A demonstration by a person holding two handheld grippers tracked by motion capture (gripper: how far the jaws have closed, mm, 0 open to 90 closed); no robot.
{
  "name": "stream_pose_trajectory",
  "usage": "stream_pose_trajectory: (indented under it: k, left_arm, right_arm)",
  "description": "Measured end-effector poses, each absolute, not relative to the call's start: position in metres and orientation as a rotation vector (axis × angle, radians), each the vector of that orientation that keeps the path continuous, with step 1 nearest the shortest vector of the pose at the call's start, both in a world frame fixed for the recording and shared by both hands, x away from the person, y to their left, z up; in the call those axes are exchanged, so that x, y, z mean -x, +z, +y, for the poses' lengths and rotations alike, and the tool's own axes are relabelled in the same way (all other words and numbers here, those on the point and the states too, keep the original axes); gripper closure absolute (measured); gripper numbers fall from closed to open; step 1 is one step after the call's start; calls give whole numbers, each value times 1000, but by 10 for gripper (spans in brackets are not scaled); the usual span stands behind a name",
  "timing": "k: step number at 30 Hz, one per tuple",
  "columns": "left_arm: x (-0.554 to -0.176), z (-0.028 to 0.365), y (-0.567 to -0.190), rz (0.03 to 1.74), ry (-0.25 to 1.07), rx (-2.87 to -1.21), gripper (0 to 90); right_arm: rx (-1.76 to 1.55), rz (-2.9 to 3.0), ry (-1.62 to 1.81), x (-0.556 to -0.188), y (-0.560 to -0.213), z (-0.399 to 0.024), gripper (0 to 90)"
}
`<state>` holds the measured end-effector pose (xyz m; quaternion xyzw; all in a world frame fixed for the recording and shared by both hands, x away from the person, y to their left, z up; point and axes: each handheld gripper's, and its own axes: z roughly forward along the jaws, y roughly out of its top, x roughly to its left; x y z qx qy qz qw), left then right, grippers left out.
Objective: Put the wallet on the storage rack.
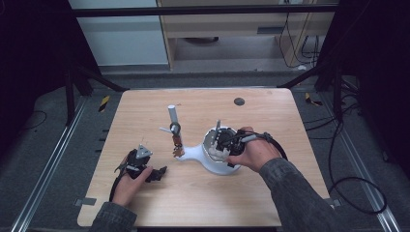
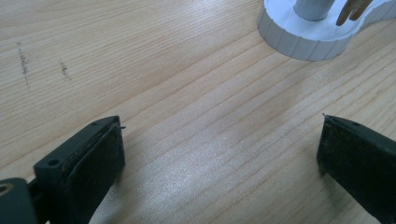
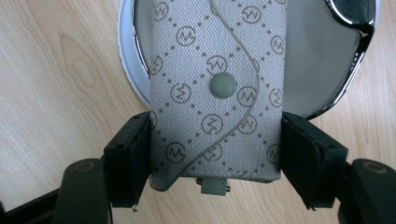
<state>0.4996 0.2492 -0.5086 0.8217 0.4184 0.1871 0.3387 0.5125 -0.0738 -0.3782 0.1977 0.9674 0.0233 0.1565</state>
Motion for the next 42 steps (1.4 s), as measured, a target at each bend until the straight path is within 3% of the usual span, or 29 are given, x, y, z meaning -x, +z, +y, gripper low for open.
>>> stream_pose_trajectory:
  k: [27, 32, 33, 35, 42]
  left_arm:
    - [-500, 249, -509, 1092, 488, -2134, 1]
    - [-500, 249, -509, 1091, 488, -2134, 1]
    - [-500, 249, -509, 1091, 488, -2135, 1]
    - [-500, 249, -509, 1091, 488, -2136, 1]
    - [-500, 249, -509, 1091, 488, -2136, 1]
  right_arm:
    - [-573, 2804, 29, -520, -386, -66, 297]
    - [-600, 2799, 62, -521, -387, -67, 240]
    - [-618, 2796, 71, -522, -386, -68, 178]
    - [-618, 2793, 77, -521, -384, -68, 152]
    - [-616, 2794, 91, -519, -383, -68, 135]
